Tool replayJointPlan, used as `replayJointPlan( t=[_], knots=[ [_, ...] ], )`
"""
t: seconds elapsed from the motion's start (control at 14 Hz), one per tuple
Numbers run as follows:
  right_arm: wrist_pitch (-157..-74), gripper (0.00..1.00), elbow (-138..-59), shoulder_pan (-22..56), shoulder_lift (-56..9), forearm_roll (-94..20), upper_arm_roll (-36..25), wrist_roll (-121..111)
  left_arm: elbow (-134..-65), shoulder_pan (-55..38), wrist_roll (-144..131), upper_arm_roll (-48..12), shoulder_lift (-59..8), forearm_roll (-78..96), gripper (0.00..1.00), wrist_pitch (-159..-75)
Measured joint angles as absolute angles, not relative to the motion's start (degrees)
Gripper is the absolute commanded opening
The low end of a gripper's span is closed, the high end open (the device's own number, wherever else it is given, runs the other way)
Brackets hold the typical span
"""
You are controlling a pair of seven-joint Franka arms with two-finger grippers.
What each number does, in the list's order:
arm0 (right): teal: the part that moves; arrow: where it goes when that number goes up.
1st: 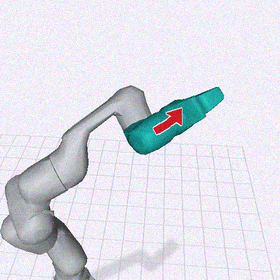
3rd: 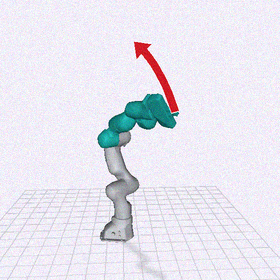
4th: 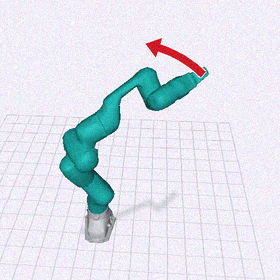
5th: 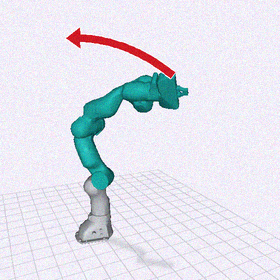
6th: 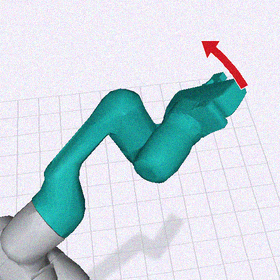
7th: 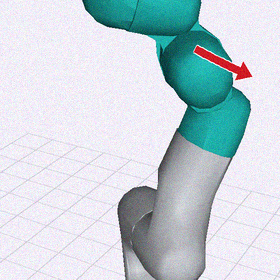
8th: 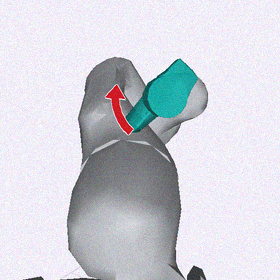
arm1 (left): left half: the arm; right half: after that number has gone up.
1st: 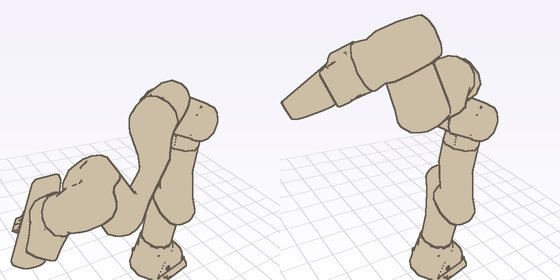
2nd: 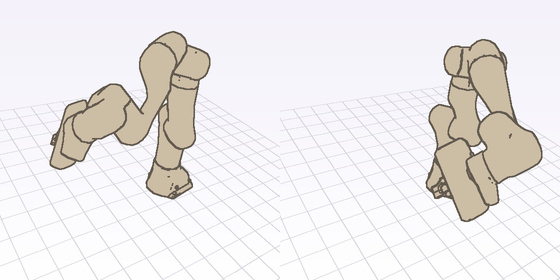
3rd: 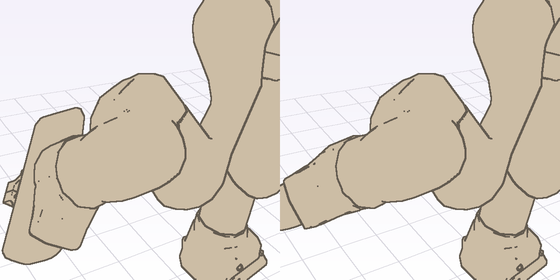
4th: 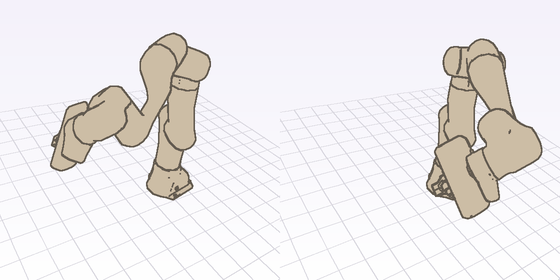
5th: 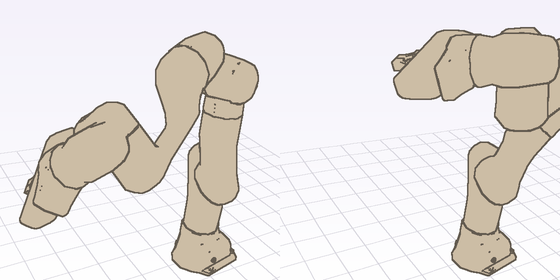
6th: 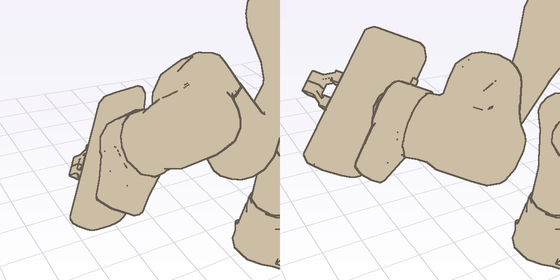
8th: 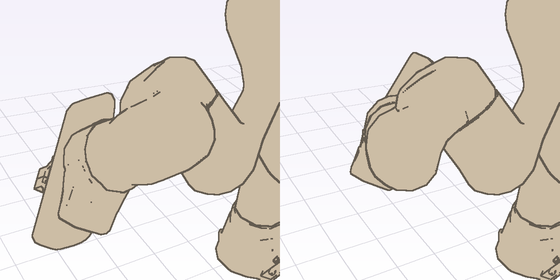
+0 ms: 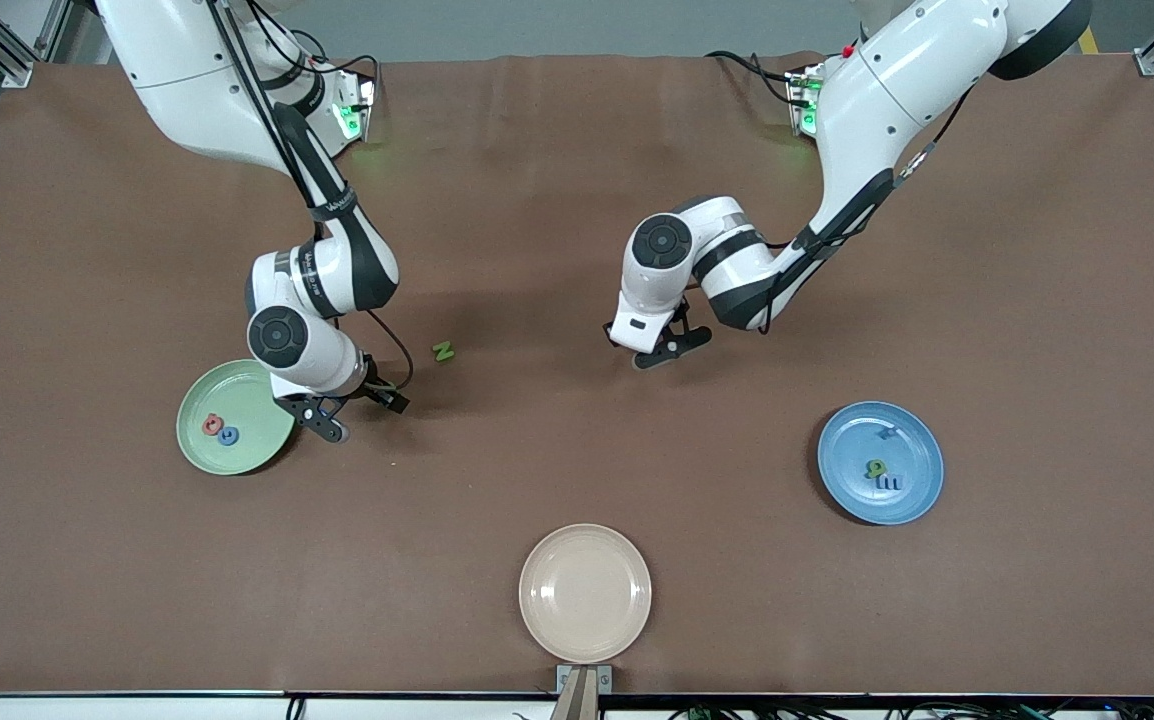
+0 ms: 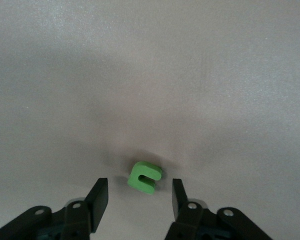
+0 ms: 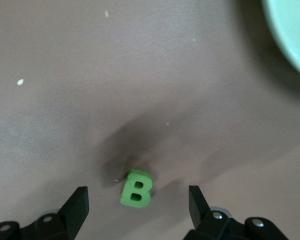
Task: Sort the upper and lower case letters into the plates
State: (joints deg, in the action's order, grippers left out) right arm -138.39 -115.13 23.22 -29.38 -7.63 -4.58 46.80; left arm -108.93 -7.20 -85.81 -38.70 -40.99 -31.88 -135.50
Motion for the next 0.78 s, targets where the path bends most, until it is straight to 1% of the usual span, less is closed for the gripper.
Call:
replayJointPlan(
  t=[0.07,0.36,0.78],
  knots=[
    [-138.8,0.83,-115.2,23.5,-29.7,-7.7,-4.6,46.8,-108.9,-7.2,-85.8,-38.6,-41.1,-32.1,0.57,-135.5],
    [-139.5,0.65,-115.2,24.2,-30.9,-7.7,-4.6,47.0,-108.2,-7.2,-85.8,-37.7,-42.0,-32.6,0.55,-135.5],
    [-140.3,0.33,-115.0,24.2,-30.7,-7.8,-4.5,47.0,-107.1,-7.4,-85.8,-37.7,-43.0,-32.6,0.52,-135.6]
  ],
)
